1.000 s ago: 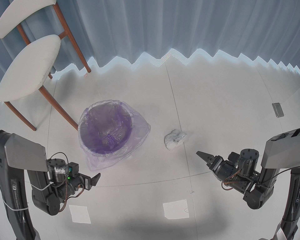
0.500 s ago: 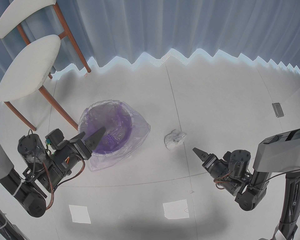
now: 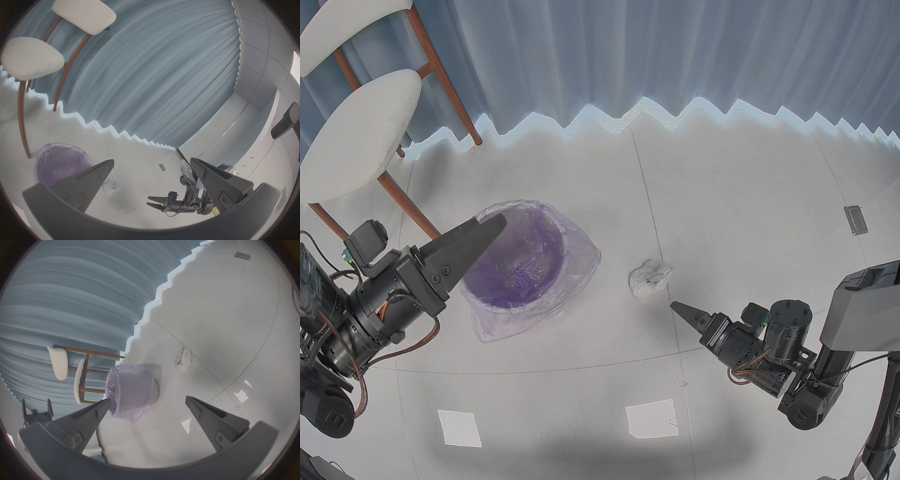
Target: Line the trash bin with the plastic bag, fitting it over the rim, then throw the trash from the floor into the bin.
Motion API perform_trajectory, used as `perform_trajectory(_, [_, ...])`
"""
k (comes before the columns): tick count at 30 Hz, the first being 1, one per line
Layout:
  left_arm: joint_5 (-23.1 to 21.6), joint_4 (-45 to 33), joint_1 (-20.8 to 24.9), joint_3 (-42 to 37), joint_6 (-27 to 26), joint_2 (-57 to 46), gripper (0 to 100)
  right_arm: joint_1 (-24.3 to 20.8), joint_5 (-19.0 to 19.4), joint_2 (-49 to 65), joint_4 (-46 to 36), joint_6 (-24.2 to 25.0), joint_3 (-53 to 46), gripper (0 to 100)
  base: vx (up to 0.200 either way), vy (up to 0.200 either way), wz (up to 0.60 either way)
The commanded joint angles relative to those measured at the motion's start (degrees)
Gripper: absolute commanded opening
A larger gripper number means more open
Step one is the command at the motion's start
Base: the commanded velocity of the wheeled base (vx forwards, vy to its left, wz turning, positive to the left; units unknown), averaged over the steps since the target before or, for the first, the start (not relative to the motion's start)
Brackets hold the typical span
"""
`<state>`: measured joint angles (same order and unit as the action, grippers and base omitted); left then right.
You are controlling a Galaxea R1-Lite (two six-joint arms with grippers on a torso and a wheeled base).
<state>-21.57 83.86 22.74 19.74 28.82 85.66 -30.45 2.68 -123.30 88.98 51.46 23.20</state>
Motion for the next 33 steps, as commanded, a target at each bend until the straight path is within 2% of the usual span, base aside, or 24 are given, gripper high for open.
perform_trajectory(1, [-2.25, -13.81, -1.47, 13.31, -5.00, -3.13, 100, 0.22, 2.15, 1.48, 0.32, -1.45, -2.28, 100, 0.000, 0.000, 0.00])
perform_trajectory(5, [-2.34, -16.71, -1.99, 15.42, -5.35, -3.57, 100, 0.31, 1.62, -0.28, 0.58, -2.24, -2.19, 100, 0.000, 0.000, 0.00])
perform_trajectory(8, [-2.60, -17.33, -4.63, 14.28, -5.70, -6.12, 100, 1.36, 0.22, -1.33, 0.76, -2.85, -2.28, 100, 0.000, 0.000, 0.00])
perform_trajectory(11, [-2.60, -18.12, -7.35, 12.78, -5.79, -7.35, 100, 2.68, 0.04, -2.65, 0.49, -2.85, -0.44, 100, 0.200, 0.000, 0.00])
perform_trajectory(15, [-4.89, -17.94, -8.94, 13.22, -5.79, -7.35, 100, 4.96, 0.13, -5.46, -0.74, -3.29, 4.66, 100, 0.200, 0.000, 0.00])
perform_trajectory(19, [-5.33, -17.77, -9.11, 14.01, -5.79, -7.35, 100, 6.90, 0.48, -6.34, -9.97, -5.75, 12.31, 100, 0.200, 0.000, 0.00])
perform_trajectory(22, [-5.07, -18.03, -9.29, 17.70, -4.91, -7.09, 100, 7.25, 0.39, -5.99, -18.58, -8.48, 18.46, 100, 0.067, 0.000, 0.00])
perform_trajectory(25, [-5.07, -18.12, -9.38, 18.23, -4.47, -7.00, 100, 7.34, 0.39, -5.99, -19.90, -9.44, 19.78, 100, 0.000, 0.000, 0.00])
perform_trajectory(26, [-5.86, -17.94, -12.10, 19.02, -2.28, -6.91, 100, 7.86, 0.31, -6.61, -25.87, -16.65, 26.28, 100, 0.000, 0.000, 0.00])
perform_trajectory(30, [-7.35, -18.03, -13.24, 19.20, -2.28, -6.91, 100, 7.78, -0.13, -9.86, -33.43, -26.32, 31.65, 100, 0.000, -0.200, 0.00])
perform_trajectory(33, [-8.41, -18.20, -14.83, 19.20, -2.28, -6.91, 100, 7.60, -1.45, -13.90, -35.54, -30.19, 35.86, 100, 0.000, -0.200, 0.00])
